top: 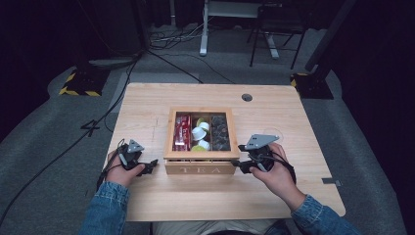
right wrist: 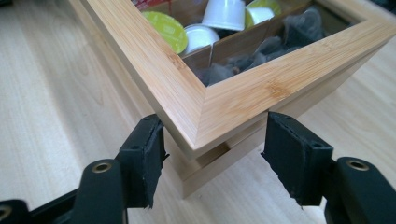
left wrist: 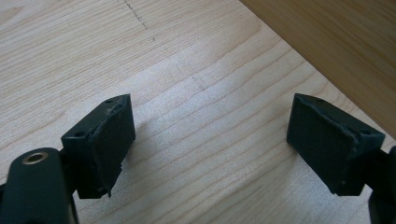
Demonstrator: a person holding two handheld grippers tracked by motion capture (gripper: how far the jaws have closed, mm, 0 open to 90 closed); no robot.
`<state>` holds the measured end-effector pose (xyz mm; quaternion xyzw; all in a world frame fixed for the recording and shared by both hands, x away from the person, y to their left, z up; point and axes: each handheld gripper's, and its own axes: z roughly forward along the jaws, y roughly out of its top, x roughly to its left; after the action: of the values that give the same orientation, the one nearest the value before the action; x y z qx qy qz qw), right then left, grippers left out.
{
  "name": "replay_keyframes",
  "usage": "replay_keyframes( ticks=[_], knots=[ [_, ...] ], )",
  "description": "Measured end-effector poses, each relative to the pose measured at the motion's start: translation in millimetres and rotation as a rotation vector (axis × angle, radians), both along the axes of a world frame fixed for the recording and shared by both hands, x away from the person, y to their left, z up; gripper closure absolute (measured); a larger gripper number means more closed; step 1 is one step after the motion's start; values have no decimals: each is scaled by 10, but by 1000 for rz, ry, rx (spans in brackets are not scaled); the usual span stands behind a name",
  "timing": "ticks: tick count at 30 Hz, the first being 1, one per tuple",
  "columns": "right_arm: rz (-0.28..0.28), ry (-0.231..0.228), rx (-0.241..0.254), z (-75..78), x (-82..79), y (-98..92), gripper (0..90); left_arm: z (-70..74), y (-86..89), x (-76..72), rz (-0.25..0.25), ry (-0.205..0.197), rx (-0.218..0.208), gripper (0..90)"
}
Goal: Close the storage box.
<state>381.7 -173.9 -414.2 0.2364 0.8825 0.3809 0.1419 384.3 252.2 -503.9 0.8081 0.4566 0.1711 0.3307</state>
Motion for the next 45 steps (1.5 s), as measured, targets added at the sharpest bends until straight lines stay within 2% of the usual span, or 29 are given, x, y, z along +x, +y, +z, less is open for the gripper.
replay_keyframes(
  ticks=[7,9,12,15,19,22,29,34,37,41,45],
  knots=[
    [7,27,-26,-41,5,10,367,0,0,-2,0,1,0,158],
    [5,42,10,-24,5,5,351,1,0,-3,0,1,0,158],
    [-3,23,8,31,12,-5,328,1,1,-5,-1,3,2,158],
    [-3,27,24,54,40,-23,317,-2,-3,-9,3,0,-2,158],
    [1,32,75,113,66,-58,294,0,2,-10,-3,-1,0,158],
    [-1,20,109,216,93,-131,278,-2,10,-26,-6,0,-3,158],
    [-68,12,191,408,190,-513,217,-2,29,-39,-16,-3,-2,158],
    [-119,13,187,419,217,-830,196,-2,33,-36,-19,-2,-2,157],
    [-122,18,154,404,224,-988,174,0,35,-29,-23,0,1,152],
    [-158,19,165,386,232,-1218,184,-2,41,-14,-33,4,-2,142],
    [-188,21,147,329,253,-1428,185,-2,48,-3,-37,4,-2,141]
  ],
)
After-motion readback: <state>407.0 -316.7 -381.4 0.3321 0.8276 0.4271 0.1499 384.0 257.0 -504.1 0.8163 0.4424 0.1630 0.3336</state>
